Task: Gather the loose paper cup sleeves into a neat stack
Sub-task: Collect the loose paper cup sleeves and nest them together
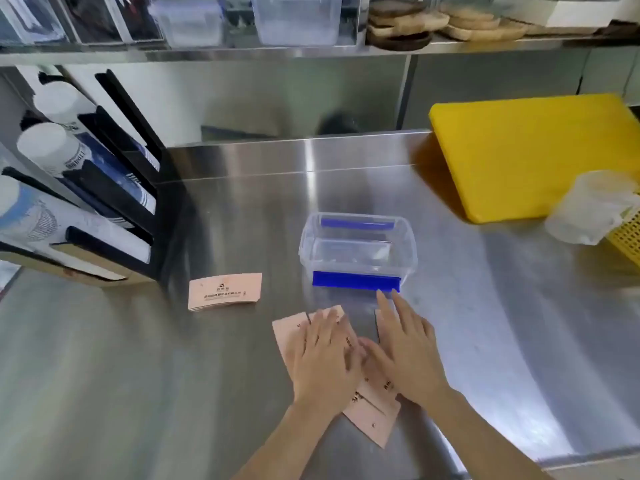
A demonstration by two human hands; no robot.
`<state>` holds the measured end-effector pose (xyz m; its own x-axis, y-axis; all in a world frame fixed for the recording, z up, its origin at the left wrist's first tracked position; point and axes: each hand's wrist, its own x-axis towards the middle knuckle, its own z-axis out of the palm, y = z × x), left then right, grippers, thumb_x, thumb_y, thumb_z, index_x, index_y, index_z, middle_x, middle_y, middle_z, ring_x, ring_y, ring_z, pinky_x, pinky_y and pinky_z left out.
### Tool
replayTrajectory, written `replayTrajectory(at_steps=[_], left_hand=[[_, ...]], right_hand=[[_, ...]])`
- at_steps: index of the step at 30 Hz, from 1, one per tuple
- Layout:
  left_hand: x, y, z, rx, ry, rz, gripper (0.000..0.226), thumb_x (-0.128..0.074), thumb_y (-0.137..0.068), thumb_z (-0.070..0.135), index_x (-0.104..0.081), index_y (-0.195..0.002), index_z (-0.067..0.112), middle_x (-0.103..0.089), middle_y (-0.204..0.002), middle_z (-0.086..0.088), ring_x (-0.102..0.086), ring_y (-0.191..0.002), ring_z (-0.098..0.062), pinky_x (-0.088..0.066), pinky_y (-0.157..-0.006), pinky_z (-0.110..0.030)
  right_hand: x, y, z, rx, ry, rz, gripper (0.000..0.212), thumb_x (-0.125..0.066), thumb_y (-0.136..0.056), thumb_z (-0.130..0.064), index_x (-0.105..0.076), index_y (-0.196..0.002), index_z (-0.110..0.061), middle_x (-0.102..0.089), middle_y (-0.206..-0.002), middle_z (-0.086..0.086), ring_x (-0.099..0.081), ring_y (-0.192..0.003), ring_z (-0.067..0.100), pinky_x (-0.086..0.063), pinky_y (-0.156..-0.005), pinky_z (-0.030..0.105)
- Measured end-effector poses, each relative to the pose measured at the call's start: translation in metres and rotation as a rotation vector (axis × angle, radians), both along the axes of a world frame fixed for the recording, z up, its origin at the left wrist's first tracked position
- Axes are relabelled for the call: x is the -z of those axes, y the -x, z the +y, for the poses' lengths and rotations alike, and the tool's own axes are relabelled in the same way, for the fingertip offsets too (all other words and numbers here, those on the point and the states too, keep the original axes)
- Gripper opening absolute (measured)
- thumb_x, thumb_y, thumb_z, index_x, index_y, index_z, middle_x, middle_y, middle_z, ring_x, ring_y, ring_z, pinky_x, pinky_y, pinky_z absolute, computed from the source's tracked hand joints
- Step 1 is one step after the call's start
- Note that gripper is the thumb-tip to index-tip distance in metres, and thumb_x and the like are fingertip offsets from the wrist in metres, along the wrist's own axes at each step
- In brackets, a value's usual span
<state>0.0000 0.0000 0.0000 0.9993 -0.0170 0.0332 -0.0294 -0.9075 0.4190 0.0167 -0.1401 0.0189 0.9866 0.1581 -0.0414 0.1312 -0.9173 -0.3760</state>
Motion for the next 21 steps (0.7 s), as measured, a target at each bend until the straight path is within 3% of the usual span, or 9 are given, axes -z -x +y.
replayTrajectory(at_steps=[2,5,8,10,13,17,21], left_hand=[[0.0,0.004,-0.006,0.034,-0.021,0.042,0.048,-0.041,-0.071,0.051,-0.063,-0.107,0.028,-0.068,-0.118,0.009,-0.061,-0.114,-0.012,-0.022,-0.101,-0.032],[0.001,0.012,-0.013,0.094,-0.011,0.074,0.059,-0.042,-0.067,0.067,-0.062,-0.107,0.029,-0.057,-0.131,0.008,-0.048,-0.128,-0.014,-0.008,-0.107,-0.032],[-0.003,0.013,-0.017,0.135,-0.097,0.138,0.064,-0.04,-0.059,0.078,-0.064,-0.099,0.034,-0.06,-0.13,0.002,-0.051,-0.126,-0.017,-0.013,-0.105,-0.035],[-0.002,0.011,-0.018,0.139,-0.029,0.111,0.066,-0.042,-0.061,0.075,-0.059,-0.109,0.033,-0.041,-0.146,0.001,-0.029,-0.14,-0.017,-0.002,-0.107,-0.033],[0.001,0.005,-0.02,0.126,0.015,0.204,0.071,-0.047,-0.063,0.07,-0.053,-0.116,0.023,-0.019,-0.154,0.001,-0.003,-0.144,-0.017,0.006,-0.11,-0.033],[-0.008,0.003,-0.02,0.078,0.093,0.291,0.061,-0.069,-0.063,0.057,-0.053,-0.107,0.019,-0.028,-0.142,0.001,-0.013,-0.138,-0.019,-0.009,-0.114,-0.036],[-0.026,-0.002,-0.013,0.027,0.147,0.204,0.032,-0.062,-0.078,0.044,-0.052,-0.097,0.021,-0.041,-0.111,0.006,-0.034,-0.113,-0.018,-0.02,-0.098,-0.029]], right_hand=[[0.007,0.004,-0.008,0.003,-0.022,0.012,0.082,-0.009,-0.08,-0.072,-0.017,-0.146,-0.024,-0.029,-0.153,0.005,-0.033,-0.138,0.024,-0.029,-0.108,0.042],[0.011,0.011,-0.017,0.006,-0.045,0.053,0.084,-0.013,-0.075,-0.069,-0.014,-0.146,-0.024,-0.022,-0.155,0.0,-0.026,-0.14,0.019,-0.018,-0.112,0.034],[0.008,0.008,-0.022,-0.052,-0.076,0.148,0.084,-0.023,-0.074,-0.07,-0.018,-0.145,-0.025,-0.023,-0.154,-0.004,-0.021,-0.14,0.015,-0.012,-0.111,0.027],[0.011,0.005,-0.027,-0.093,-0.104,0.167,0.088,-0.037,-0.07,-0.072,-0.022,-0.144,-0.026,-0.025,-0.153,-0.006,-0.017,-0.141,0.012,-0.008,-0.105,0.023],[0.008,-0.004,-0.033,-0.167,-0.081,0.213,0.082,-0.065,-0.072,-0.054,-0.028,-0.141,-0.028,-0.028,-0.149,-0.009,-0.018,-0.138,0.011,-0.007,-0.096,0.019],[-0.001,-0.018,-0.04,-0.194,-0.037,0.274,0.072,-0.074,-0.07,-0.034,-0.042,-0.134,-0.026,-0.042,-0.13,-0.007,-0.028,-0.123,0.015,-0.014,-0.087,0.023],[-0.011,-0.03,-0.043,-0.178,-0.107,0.282,0.024,-0.063,-0.082,-0.017,-0.063,-0.105,-0.023,-0.047,-0.095,-0.008,-0.039,-0.099,0.013,-0.025,-0.083,0.021]])
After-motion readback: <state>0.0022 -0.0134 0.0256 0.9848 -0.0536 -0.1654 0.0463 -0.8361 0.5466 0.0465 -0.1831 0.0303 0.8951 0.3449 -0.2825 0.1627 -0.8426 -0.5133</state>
